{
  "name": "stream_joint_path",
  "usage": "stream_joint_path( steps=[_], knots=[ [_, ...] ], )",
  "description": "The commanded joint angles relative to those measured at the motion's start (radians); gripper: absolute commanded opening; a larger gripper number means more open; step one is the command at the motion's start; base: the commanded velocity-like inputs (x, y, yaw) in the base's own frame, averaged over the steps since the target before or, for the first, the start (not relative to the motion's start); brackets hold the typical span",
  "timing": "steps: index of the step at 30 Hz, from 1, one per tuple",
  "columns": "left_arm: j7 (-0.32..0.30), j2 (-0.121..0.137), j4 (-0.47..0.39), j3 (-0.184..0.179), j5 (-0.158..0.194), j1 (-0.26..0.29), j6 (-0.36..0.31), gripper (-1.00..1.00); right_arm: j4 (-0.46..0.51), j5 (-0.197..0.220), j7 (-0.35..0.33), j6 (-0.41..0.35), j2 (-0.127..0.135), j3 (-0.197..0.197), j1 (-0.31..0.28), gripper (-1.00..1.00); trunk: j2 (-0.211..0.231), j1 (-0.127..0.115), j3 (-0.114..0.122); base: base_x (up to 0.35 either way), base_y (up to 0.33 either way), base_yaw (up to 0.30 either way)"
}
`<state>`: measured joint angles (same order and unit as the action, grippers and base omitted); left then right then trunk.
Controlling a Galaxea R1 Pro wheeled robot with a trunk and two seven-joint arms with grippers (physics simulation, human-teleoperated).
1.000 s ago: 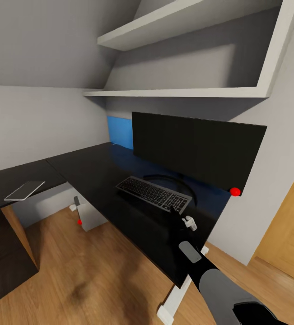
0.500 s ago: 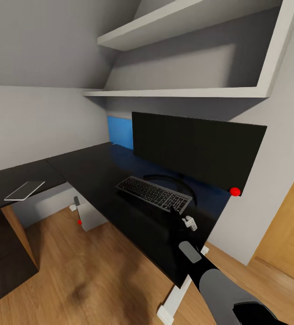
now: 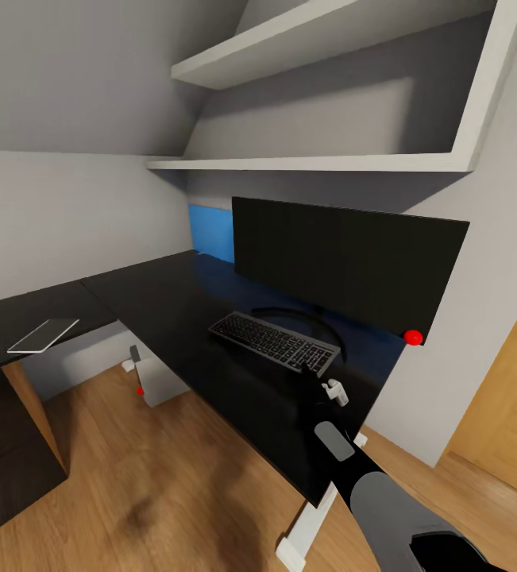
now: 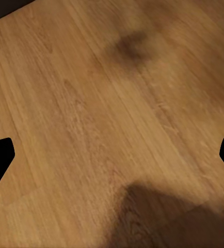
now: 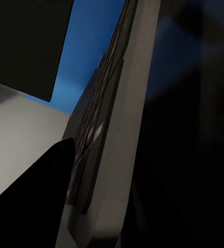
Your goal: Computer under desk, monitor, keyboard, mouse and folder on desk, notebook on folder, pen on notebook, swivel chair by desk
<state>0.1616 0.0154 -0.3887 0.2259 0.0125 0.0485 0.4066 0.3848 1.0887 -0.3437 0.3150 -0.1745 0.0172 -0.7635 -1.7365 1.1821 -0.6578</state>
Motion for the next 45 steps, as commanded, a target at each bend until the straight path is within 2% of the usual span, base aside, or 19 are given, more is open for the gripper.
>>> stream_joint_path(
  steps=[1, 19, 35, 45],
  knots=[
    [0.001, 0.000, 0.001, 0.001, 0.001, 0.001, 0.003, 1.00, -0.075, 0.015, -0.001, 0.001, 0.000, -0.002, 0.000, -1.00, 0.000, 0.000, -0.001, 0.000, 0.000, 0.000],
    [0.003, 0.001, 0.001, 0.001, 0.001, 0.001, 0.003, 1.00, -0.076, 0.015, 0.001, 0.000, 0.000, -0.003, 0.000, -1.00, 0.000, 0.000, -0.001, 0.000, -0.067, 0.000],
    [0.002, 0.001, 0.001, 0.001, 0.002, 0.001, 0.004, 1.00, -0.076, 0.015, 0.002, 0.000, 0.000, -0.003, 0.000, -1.00, 0.000, 0.000, -0.001, 0.000, 0.000, 0.000],
    [0.001, 0.001, 0.001, 0.001, 0.001, 0.001, 0.005, 1.00, -0.076, 0.014, 0.002, 0.000, 0.000, -0.003, 0.000, -1.00, 0.000, 0.000, -0.001, 0.000, 0.113, 0.000]
  ],
)
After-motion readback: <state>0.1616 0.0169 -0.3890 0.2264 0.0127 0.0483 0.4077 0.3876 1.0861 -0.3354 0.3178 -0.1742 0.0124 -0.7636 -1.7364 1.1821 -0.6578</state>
